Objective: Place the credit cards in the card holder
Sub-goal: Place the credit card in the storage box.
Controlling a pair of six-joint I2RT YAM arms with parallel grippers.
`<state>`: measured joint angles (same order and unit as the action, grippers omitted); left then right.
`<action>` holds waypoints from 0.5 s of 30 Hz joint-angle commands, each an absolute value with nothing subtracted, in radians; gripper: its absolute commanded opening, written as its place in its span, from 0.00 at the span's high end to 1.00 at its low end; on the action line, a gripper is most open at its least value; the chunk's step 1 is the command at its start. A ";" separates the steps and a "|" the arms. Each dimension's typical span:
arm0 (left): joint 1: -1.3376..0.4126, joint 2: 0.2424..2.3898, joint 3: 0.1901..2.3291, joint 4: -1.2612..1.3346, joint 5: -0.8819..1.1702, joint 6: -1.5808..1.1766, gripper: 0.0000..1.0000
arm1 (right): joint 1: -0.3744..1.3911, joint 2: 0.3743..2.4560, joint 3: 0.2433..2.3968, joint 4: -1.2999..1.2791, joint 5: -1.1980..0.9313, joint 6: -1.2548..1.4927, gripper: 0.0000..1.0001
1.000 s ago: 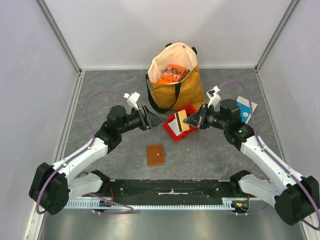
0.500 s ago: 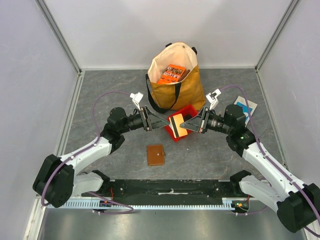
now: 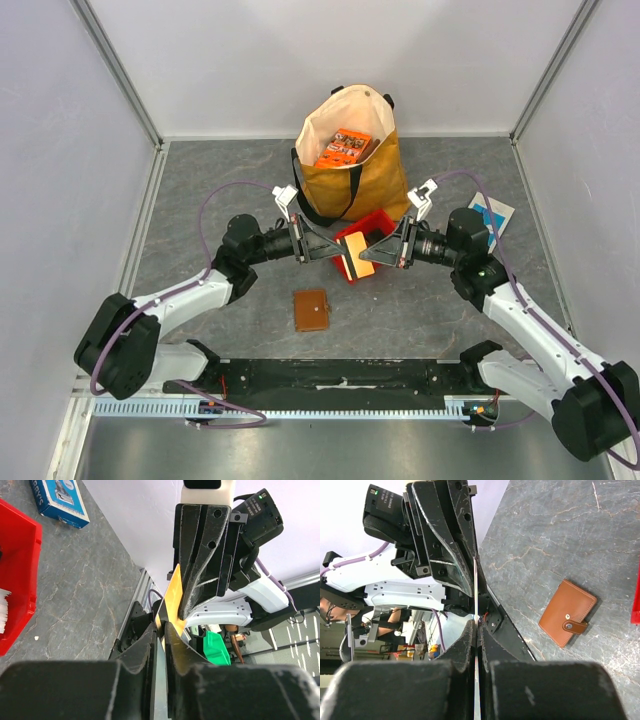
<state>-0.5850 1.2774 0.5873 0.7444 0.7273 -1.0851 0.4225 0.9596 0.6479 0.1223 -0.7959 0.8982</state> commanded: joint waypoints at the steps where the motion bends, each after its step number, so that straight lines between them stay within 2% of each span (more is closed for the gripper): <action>1: -0.588 1.272 0.627 0.760 0.713 -1.075 0.86 | 0.425 0.966 0.670 0.092 -0.867 0.842 0.99; 3: -0.588 1.267 0.635 0.732 0.703 -1.057 0.79 | 0.425 0.969 0.676 0.069 -0.868 0.821 0.99; 6: -0.588 1.270 0.646 0.715 0.713 -1.040 0.76 | 0.426 0.973 0.678 0.061 -0.868 0.813 0.99; 8: -0.589 1.269 0.650 0.706 0.718 -1.029 0.69 | 0.425 0.979 0.680 0.054 -0.865 0.808 0.99; 12: -0.591 1.269 0.661 0.684 0.726 -1.002 0.69 | 0.426 0.982 0.681 0.046 -0.867 0.799 0.99; 15: -0.595 1.278 0.684 0.646 0.764 -0.960 0.75 | 0.425 0.983 0.684 0.041 -0.862 0.796 0.99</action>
<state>-0.5850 1.2774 0.6231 0.6704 0.7174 -1.0458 0.4225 0.9813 0.6487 0.0570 -0.8383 0.8200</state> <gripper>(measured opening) 0.286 0.011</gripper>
